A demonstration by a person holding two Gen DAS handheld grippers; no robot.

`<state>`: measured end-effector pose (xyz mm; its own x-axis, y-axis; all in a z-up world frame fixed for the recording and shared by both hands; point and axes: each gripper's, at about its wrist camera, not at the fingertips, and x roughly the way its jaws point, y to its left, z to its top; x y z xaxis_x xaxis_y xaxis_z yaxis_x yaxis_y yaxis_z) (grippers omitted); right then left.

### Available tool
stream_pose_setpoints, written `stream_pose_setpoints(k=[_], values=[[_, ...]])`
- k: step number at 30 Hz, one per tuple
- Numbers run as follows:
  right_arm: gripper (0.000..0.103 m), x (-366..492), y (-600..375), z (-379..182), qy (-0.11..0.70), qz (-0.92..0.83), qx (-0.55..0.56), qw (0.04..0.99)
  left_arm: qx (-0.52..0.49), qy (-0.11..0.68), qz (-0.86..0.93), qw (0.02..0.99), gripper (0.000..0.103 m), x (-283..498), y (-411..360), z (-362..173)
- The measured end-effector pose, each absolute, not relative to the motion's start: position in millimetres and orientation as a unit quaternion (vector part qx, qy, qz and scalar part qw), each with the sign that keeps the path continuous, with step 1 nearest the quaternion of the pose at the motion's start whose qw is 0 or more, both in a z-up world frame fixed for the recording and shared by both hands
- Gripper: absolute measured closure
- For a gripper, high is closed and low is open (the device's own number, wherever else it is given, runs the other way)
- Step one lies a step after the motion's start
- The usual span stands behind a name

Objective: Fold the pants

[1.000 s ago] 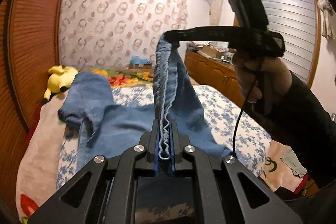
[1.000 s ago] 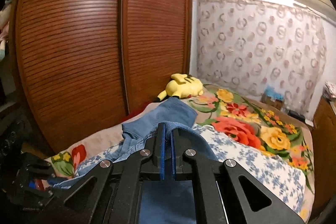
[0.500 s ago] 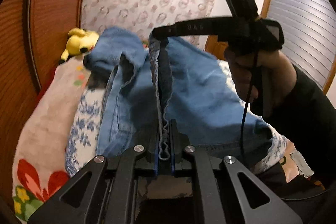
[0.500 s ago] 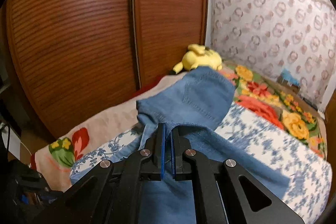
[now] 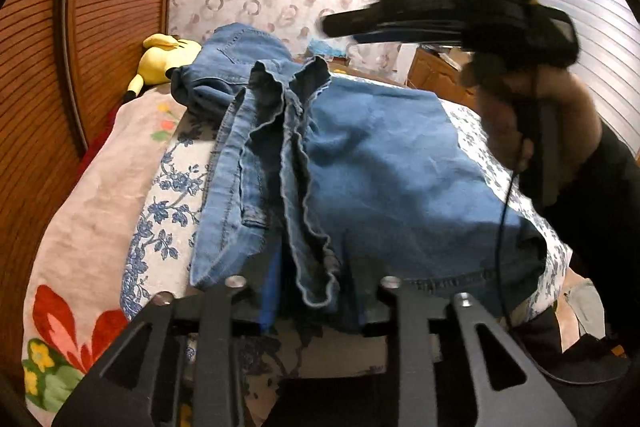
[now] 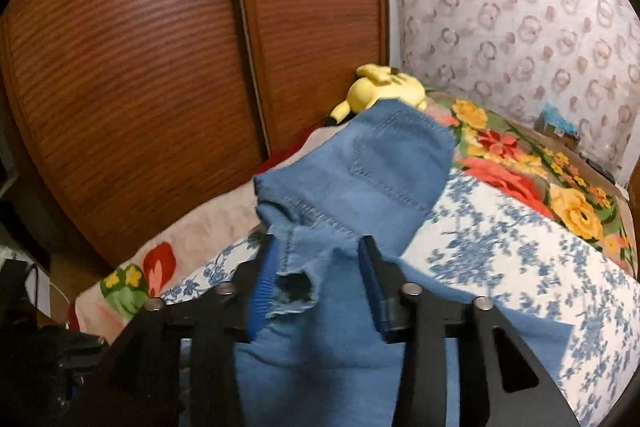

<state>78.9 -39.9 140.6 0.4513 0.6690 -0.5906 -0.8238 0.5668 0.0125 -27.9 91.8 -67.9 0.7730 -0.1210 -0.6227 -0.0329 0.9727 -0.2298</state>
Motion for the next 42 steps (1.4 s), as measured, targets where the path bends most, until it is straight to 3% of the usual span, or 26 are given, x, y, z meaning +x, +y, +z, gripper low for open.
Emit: stream_pose_setpoints(k=[4,6,8,16,33,34,35,36,37,42], values=[[0.053,81.4,-82.5,152.8,0.259,0.425,-0.138,0.856,-0.111,0.331,-0.018,0.937,0.051,-25.8,95.1,-64.7],[0.053,86.0,-107.2,155.0,0.254,0.405,-0.141,0.867,-0.111,0.329,-0.013,0.938,0.034,-22.9,98.6,-63.8],[0.051,91.7,-129.3,153.6,0.254,0.388,-0.142,0.875,-0.113,0.326,-0.009,0.939,0.029,-21.8,101.1,-63.8],[0.047,118.6,-192.0,117.0,0.305,0.335,-0.122,0.883,-0.109,0.329,0.015,0.938,0.027,-13.2,104.1,-67.3],[0.047,171.5,-167.6,51.9,0.419,0.376,-0.049,0.825,-0.100,0.346,0.031,0.932,0.027,-7.4,109.6,-82.5],[0.049,171.4,-165.1,48.7,0.416,0.377,-0.050,0.826,-0.100,0.346,0.032,0.932,0.027,-7.2,109.0,-82.8],[0.067,173.6,-164.0,45.6,0.416,0.385,-0.048,0.823,-0.100,0.345,0.032,0.933,0.027,-7.3,109.3,-82.8],[0.074,174.0,-163.5,45.5,0.416,0.389,-0.048,0.821,-0.100,0.345,0.032,0.933,0.027,-7.0,108.8,-82.5],[0.090,171.6,-164.6,49.2,0.407,0.391,-0.053,0.824,-0.099,0.345,0.032,0.933,0.027,-6.7,108.4,-82.2],[0.095,146.7,-177.4,100.0,0.341,0.401,-0.073,0.847,-0.097,0.336,0.032,0.936,0.027,-9.7,105.8,-77.2]])
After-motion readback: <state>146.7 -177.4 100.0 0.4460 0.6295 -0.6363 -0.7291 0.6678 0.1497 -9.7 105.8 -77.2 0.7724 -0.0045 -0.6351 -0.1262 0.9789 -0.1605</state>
